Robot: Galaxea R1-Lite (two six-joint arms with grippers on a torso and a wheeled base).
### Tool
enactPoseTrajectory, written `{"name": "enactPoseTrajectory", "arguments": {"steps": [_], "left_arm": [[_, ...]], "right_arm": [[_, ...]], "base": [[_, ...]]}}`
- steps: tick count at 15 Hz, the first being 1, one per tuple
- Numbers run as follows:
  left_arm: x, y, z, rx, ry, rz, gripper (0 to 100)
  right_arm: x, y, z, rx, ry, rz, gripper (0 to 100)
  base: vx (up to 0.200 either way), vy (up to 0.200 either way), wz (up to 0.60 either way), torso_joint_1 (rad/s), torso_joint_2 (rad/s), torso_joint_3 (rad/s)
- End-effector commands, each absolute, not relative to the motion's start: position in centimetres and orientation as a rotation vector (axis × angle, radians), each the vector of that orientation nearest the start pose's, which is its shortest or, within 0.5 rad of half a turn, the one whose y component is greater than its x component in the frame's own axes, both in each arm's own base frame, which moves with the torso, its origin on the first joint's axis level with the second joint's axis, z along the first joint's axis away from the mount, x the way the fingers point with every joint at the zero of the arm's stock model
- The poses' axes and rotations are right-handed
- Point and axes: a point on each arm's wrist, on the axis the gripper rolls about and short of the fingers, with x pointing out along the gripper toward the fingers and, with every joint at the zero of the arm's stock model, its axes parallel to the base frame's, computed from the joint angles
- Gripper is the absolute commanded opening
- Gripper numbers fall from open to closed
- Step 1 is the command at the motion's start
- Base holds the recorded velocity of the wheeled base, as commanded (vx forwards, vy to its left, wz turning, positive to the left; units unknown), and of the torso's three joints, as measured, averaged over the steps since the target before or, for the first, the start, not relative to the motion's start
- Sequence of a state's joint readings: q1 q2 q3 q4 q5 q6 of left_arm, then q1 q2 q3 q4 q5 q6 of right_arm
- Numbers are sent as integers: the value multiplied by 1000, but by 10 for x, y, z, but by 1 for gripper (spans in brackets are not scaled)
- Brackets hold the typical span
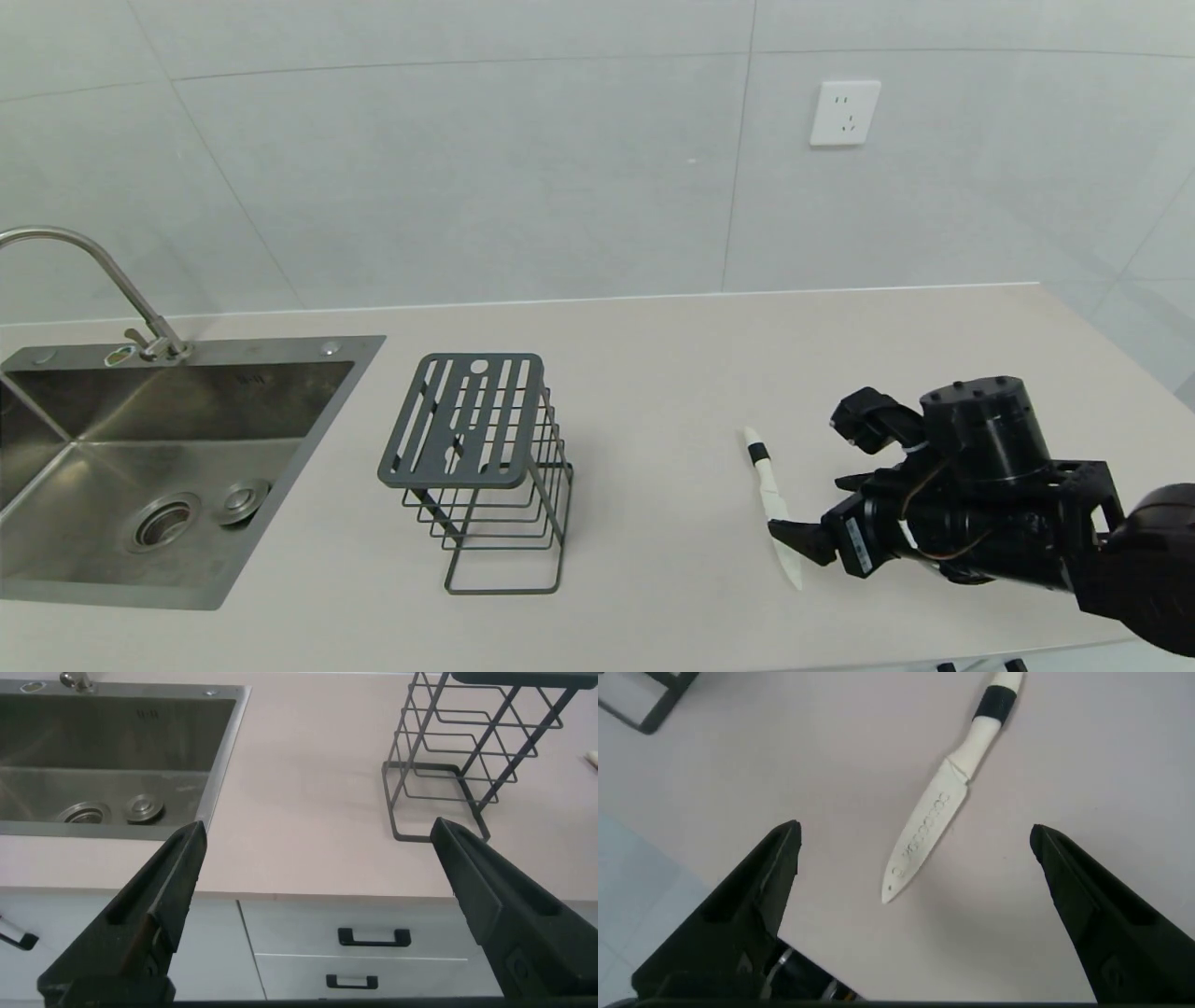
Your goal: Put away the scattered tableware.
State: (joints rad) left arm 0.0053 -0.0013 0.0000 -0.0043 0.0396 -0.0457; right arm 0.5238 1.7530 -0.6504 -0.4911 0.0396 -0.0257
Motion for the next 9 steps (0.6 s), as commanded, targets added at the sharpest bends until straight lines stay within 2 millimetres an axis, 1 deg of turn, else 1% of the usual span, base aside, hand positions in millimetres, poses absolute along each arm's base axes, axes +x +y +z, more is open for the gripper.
{"name": "enactPoseTrajectory", "arguments": {"steps": [1, 4, 5, 9], "left_arm": [[-23, 1, 76, -46, -6, 46, 100], [-23, 1, 76, -48, -6, 47, 100], [-23, 1, 76, -48, -6, 47, 100], [-23, 1, 76, -48, -6, 47, 100]], "right_arm": [[263, 153, 121, -175, 614, 536, 100], [271, 158, 109, -173, 654, 495, 100], [270, 164, 108, -172, 659, 476, 100], [279, 170, 104, -179, 743, 415, 100]], "base": [[0, 0, 0, 0, 0, 0], [0, 0, 0, 0, 0, 0], [0, 0, 0, 0, 0, 0], [0, 0, 0, 0, 0, 0]]}}
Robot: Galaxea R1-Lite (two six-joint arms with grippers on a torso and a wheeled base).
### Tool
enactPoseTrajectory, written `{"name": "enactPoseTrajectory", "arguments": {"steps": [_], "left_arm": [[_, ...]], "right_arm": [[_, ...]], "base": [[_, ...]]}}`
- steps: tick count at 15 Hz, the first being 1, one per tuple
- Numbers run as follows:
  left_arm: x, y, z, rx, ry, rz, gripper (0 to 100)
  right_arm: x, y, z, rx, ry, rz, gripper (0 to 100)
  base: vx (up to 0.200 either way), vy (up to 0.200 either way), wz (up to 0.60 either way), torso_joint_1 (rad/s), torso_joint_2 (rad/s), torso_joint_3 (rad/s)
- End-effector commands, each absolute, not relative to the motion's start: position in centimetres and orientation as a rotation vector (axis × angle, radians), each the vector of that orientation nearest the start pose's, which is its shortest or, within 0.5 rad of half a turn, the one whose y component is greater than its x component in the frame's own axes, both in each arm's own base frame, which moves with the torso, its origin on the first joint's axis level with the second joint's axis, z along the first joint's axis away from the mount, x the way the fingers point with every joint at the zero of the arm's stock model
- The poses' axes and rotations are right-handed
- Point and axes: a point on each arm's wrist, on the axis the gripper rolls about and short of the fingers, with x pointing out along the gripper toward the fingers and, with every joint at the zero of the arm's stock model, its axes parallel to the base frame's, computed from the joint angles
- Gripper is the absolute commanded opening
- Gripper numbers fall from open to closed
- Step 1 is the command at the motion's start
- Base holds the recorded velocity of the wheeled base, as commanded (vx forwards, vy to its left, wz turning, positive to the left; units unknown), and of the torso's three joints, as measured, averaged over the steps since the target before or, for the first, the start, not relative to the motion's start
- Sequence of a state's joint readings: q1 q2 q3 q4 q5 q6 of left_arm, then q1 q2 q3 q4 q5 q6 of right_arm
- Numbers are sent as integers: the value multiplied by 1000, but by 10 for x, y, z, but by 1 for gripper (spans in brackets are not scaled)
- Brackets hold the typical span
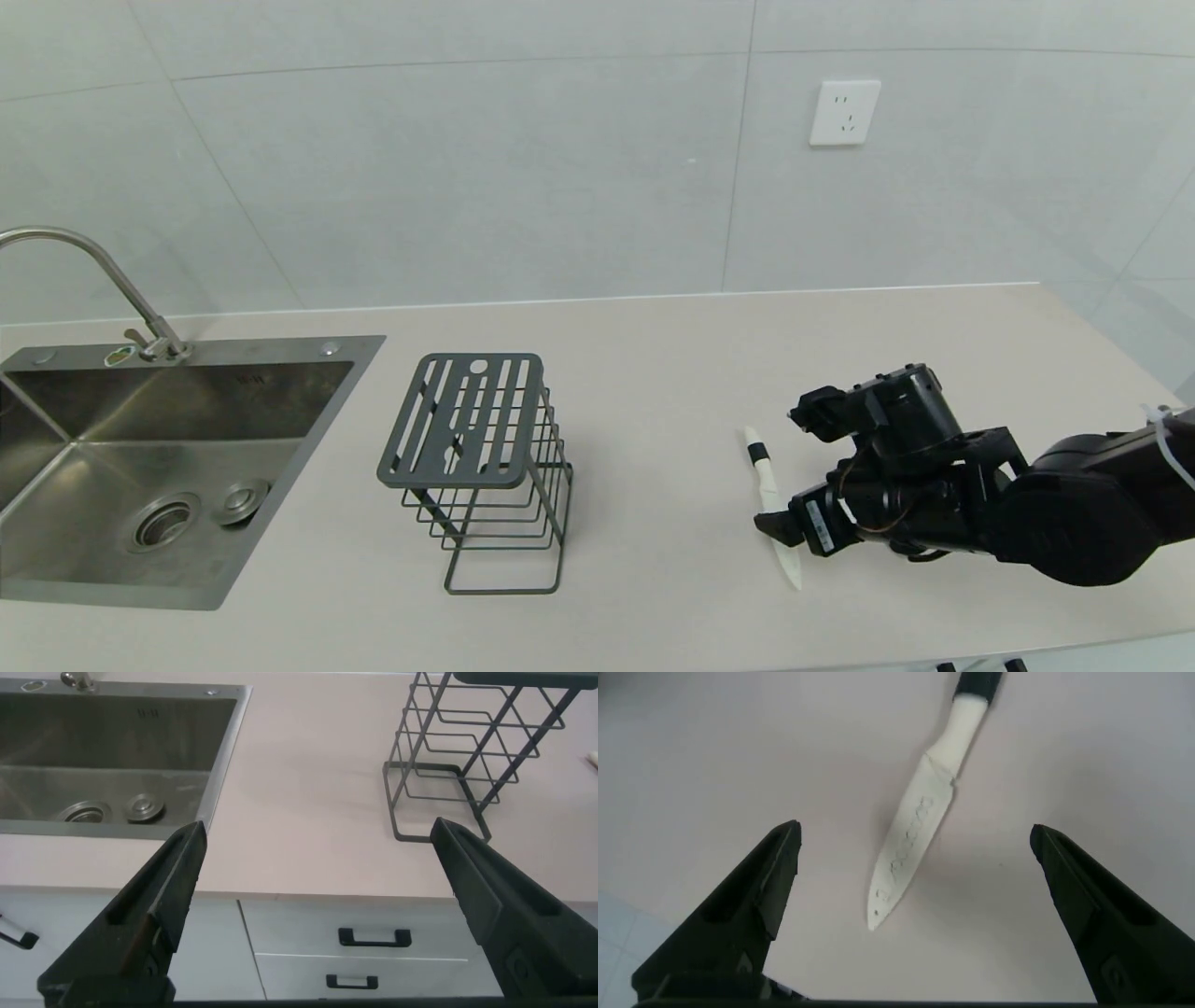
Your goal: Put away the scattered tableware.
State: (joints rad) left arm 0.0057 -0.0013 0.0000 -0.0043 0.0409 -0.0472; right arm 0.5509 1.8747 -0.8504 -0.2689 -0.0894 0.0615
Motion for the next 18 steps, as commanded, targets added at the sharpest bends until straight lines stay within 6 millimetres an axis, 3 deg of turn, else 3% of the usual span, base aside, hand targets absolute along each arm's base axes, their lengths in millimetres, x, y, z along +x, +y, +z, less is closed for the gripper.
{"name": "enactPoseTrajectory", "arguments": {"steps": [1, 6, 8, 12, 18], "left_arm": [[-23, 1, 76, -48, -6, 47, 100], [-23, 1, 76, -48, -6, 47, 100], [-23, 1, 76, -48, -6, 47, 100], [-23, 1, 76, -48, -6, 47, 100], [-23, 1, 76, -48, -6, 47, 100]], "right_arm": [[284, 174, 104, -152, 742, 391, 100], [305, 185, 79, -136, 780, 326, 100], [313, 196, 79, -141, 756, 326, 100], [317, 198, 68, -159, 774, 302, 100], [325, 203, 68, -158, 754, 290, 100]], "base": [[0, 0, 0, 0, 0, 0], [0, 0, 0, 0, 0, 0], [0, 0, 0, 0, 0, 0], [0, 0, 0, 0, 0, 0], [0, 0, 0, 0, 0, 0]]}}
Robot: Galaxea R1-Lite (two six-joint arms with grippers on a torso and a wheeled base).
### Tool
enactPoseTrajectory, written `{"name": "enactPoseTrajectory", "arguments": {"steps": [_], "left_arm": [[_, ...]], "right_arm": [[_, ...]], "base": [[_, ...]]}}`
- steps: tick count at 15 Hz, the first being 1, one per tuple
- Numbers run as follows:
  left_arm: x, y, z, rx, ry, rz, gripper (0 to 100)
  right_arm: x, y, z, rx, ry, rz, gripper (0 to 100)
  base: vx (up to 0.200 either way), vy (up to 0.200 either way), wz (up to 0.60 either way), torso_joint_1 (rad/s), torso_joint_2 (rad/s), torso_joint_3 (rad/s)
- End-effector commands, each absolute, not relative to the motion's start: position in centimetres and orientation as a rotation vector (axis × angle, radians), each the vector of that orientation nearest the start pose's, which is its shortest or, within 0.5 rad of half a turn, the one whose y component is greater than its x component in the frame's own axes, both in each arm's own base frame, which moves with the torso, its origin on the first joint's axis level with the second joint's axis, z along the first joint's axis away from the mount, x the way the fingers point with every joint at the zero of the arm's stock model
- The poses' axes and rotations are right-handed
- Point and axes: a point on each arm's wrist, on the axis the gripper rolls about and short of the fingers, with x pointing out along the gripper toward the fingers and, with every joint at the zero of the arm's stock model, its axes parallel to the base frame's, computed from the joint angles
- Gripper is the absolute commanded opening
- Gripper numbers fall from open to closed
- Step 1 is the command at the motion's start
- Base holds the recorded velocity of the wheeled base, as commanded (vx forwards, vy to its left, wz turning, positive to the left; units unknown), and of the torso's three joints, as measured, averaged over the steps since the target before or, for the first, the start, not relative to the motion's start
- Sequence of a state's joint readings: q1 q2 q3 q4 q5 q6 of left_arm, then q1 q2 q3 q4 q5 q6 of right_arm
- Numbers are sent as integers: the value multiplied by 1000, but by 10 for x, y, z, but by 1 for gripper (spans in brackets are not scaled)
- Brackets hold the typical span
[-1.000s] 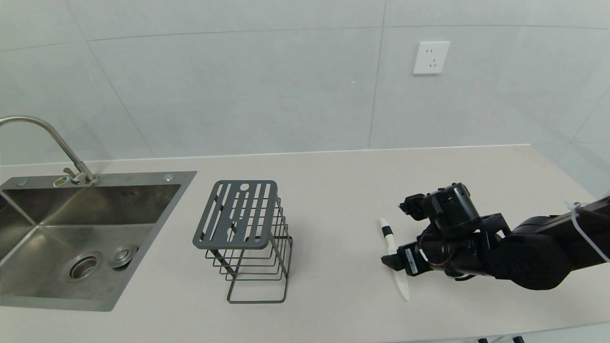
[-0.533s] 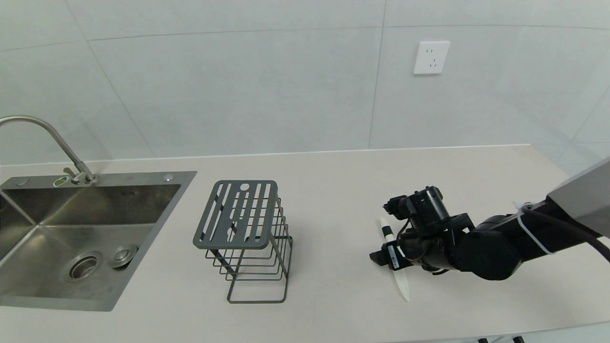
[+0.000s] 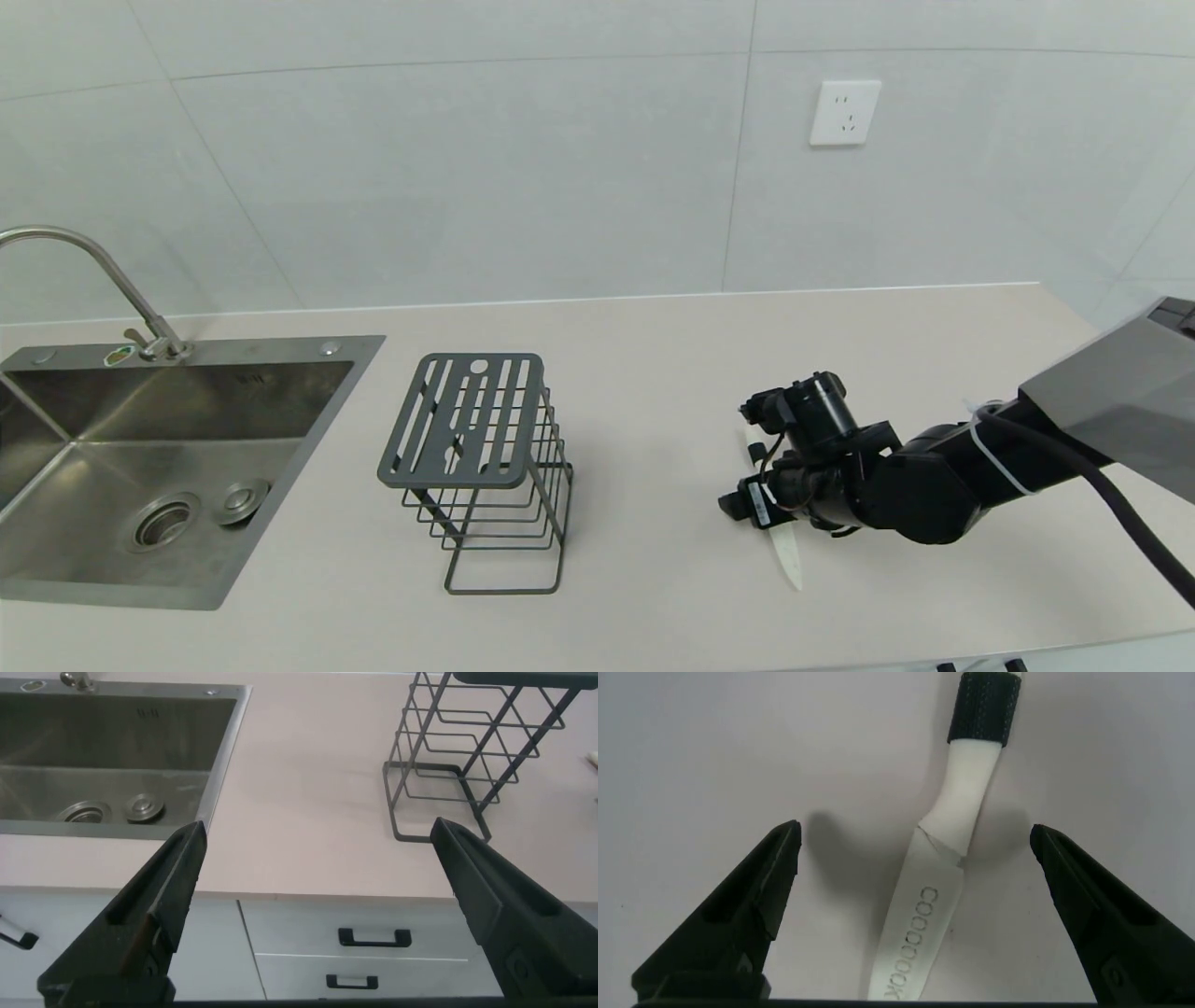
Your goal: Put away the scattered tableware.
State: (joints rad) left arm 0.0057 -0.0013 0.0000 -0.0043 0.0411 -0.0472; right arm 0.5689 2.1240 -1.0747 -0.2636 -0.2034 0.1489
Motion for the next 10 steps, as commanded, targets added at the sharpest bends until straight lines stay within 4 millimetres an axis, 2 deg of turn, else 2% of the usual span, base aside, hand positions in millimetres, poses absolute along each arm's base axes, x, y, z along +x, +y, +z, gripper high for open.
{"name": "enactPoseTrajectory", "arguments": {"steps": [1, 4, 5, 10], "left_arm": [[-23, 1, 76, -48, -6, 47, 100], [-23, 1, 76, -48, -6, 47, 100], [-23, 1, 76, -48, -6, 47, 100], [-23, 1, 76, -48, -6, 47, 100]], "right_arm": [[326, 202, 67, -158, 755, 287, 100], [324, 201, 67, -163, 762, 285, 100], [323, 200, 66, -166, 768, 284, 0], [317, 189, 50, -186, 832, 257, 0]], "base": [[0, 0, 0, 0, 0, 0], [0, 0, 0, 0, 0, 0], [0, 0, 0, 0, 0, 0], [0, 0, 0, 0, 0, 0]]}}
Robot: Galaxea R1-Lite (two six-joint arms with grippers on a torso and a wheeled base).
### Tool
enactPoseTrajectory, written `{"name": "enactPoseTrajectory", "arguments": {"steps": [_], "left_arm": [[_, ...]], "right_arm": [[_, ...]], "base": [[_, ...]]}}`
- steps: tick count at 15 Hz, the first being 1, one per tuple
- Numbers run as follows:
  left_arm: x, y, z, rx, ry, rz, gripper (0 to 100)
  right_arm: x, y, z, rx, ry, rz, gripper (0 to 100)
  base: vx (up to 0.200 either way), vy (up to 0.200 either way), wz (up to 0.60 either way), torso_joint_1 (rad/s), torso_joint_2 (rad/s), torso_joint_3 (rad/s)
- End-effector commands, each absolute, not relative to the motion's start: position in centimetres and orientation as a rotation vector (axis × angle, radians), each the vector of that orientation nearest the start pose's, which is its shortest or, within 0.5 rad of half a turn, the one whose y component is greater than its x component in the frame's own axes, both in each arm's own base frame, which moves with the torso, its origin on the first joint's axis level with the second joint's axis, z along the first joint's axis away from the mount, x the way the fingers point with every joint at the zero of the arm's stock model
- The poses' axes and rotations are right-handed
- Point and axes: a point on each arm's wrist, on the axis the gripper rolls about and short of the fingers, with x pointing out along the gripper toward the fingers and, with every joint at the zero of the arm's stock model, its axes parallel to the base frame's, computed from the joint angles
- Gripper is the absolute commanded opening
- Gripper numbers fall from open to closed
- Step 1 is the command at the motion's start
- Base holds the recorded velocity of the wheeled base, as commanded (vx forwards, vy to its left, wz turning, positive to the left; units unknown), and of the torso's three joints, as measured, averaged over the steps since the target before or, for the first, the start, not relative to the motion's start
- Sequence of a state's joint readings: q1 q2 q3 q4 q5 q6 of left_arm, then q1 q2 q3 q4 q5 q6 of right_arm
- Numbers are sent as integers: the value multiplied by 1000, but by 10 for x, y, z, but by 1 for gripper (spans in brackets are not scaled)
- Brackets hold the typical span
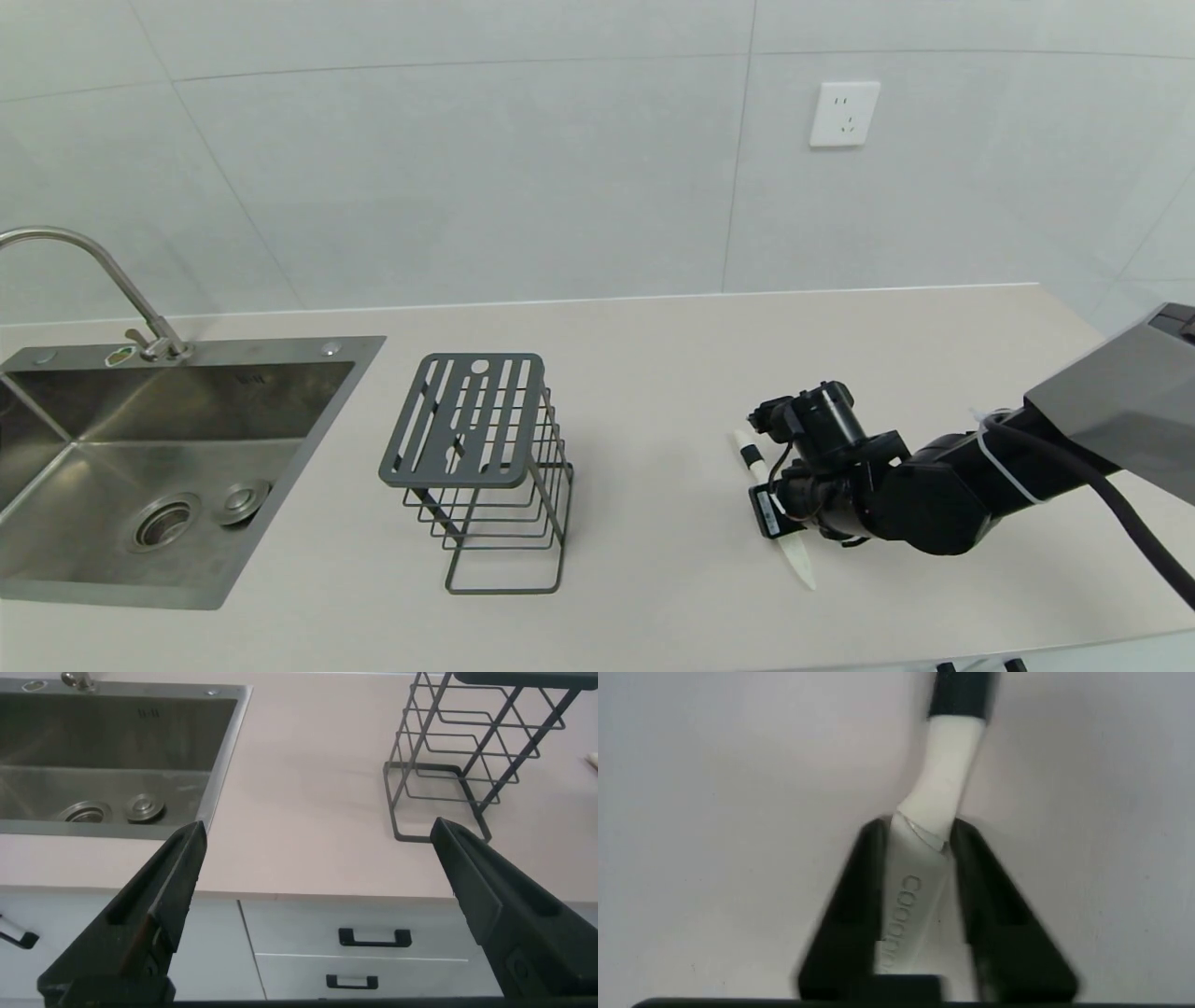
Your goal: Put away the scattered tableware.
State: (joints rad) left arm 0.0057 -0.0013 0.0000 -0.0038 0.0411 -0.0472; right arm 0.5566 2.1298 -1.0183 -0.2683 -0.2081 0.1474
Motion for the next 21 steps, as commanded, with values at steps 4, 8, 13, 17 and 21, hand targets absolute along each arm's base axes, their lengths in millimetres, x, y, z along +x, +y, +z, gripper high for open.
{"name": "enactPoseTrajectory", "arguments": {"steps": [4, 8, 13, 17, 21], "left_arm": [[-23, 1, 76, -48, -6, 47, 100], [-23, 1, 76, -43, -6, 46, 100], [-23, 1, 77, -48, -12, 43, 100], [-25, 0, 96, -39, -205, 30, 100], [-25, -3, 136, 37, -268, -112, 100]], "right_arm": [[320, 188, 75, -158, 755, 262, 0], [307, 184, 120, -130, 633, 294, 0], [264, 165, 154, -176, 424, 378, 0], [245, 155, 161, -174, 329, 450, 0], [226, 145, 174, -177, 257, 537, 0]], "base": [[0, 0, 0, 0, 0, 0], [0, 0, 0, 0, 0, 0], [0, 0, 0, 0, 0, 0], [0, 0, 0, 0, 0, 0], [0, 0, 0, 0, 0, 0]]}}
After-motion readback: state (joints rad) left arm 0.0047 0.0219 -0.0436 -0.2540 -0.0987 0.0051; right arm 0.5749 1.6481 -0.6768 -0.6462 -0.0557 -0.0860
